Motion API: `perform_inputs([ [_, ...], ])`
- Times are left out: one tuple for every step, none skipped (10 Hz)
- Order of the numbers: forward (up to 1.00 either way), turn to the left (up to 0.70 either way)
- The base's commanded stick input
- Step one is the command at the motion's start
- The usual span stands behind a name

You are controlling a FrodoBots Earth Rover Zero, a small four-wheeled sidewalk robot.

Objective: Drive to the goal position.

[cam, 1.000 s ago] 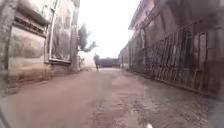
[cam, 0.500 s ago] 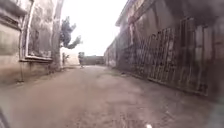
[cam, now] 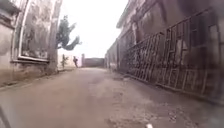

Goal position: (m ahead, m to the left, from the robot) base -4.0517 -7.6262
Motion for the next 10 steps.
perform_inputs([
  [1.00,0.00],
  [1.00,0.00],
  [1.00,0.00],
  [1.00,0.00],
  [1.00,0.00],
  [1.00,0.00],
  [1.00,0.00],
  [1.00,0.00],
  [1.00,0.00],
  [1.00,0.00],
])
